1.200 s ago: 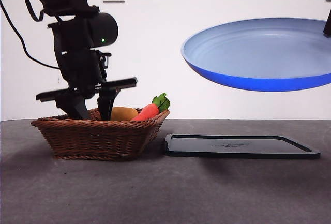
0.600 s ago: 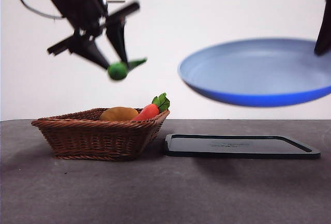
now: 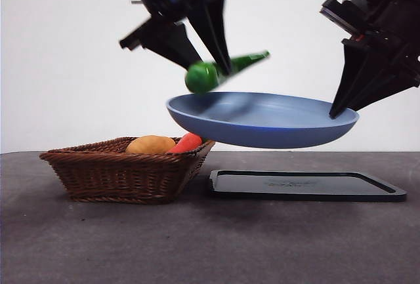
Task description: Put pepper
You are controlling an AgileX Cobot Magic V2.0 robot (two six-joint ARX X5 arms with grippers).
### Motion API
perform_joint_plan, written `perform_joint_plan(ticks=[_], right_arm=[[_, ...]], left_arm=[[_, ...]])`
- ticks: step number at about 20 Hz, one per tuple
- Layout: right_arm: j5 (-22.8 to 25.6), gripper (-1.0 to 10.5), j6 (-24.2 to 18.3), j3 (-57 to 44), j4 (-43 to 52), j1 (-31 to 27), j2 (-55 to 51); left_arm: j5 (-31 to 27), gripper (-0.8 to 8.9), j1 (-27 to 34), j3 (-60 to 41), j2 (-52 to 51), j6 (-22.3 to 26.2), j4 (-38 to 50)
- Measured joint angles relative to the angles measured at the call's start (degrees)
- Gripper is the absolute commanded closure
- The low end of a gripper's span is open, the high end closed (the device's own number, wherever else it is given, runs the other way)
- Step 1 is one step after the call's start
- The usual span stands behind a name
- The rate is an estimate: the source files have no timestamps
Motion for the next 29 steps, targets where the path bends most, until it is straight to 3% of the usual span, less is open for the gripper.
perform_joint_plan(ticks=[5, 7, 11, 18, 29], right_arm=[[-0.2, 9.4, 1.1, 0.0, -0.6, 0.4, 0.0], [0.0, 9.4, 1.3, 0.0, -1.3, 0.3, 0.0], [-0.1, 9.4, 1.4, 0.0, -1.3, 0.5, 0.0], [0.0, 9.4, 1.5, 0.0, -2.8, 0.5, 0.0], [1.8, 9.4, 1.9, 0.0, -2.6, -0.5, 0.0]], left_arm=[[-3.2, 6.87, -2.0, 0.0, 5.2, 2.6, 0.0], [-3.2, 6.81, -2.0, 0.0, 5.7, 2.9, 0.0], [-3.2, 5.79, -2.3, 0.0, 5.6, 3.2, 0.0], [-0.6, 5.79, -3.1, 0.0, 5.3, 3.3, 0.0], [-0.1, 5.81, -3.1, 0.0, -9.8, 7.0, -2.4]])
